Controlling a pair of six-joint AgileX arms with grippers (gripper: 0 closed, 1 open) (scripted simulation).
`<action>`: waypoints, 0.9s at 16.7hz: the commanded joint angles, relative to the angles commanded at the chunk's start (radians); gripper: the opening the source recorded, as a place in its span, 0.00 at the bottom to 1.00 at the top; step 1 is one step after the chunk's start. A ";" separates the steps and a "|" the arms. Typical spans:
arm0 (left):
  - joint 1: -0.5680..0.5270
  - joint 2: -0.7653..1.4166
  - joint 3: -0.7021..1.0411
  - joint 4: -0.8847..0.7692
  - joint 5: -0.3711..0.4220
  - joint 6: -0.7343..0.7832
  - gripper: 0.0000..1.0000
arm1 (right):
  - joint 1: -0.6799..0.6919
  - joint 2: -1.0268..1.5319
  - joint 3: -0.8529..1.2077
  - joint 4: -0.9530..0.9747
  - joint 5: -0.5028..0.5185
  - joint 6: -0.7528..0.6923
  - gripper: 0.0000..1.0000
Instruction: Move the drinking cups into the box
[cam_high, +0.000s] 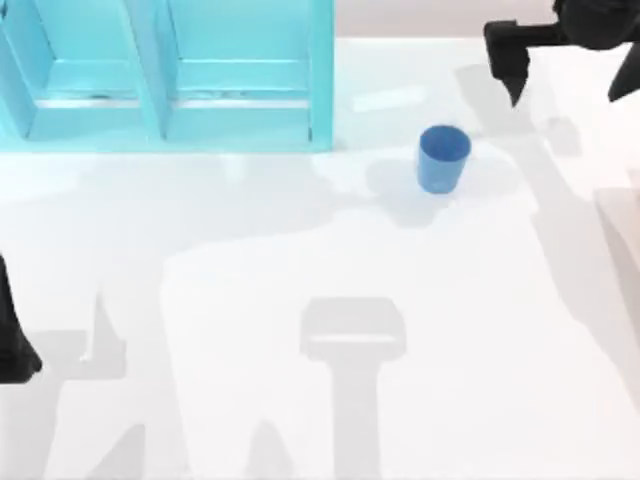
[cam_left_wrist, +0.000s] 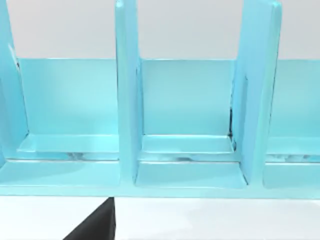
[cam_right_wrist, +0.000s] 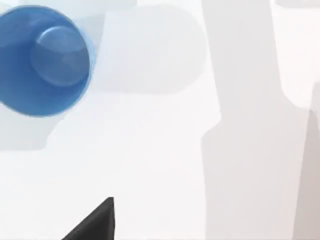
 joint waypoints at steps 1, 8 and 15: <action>0.000 0.000 0.000 0.000 0.000 0.000 1.00 | 0.032 0.044 0.049 0.004 0.002 0.040 1.00; 0.000 0.000 0.000 0.000 0.000 0.000 1.00 | 0.111 0.169 0.183 0.018 0.008 0.151 1.00; 0.000 0.000 0.000 0.000 0.000 0.000 1.00 | 0.107 0.218 0.249 -0.001 0.008 0.149 1.00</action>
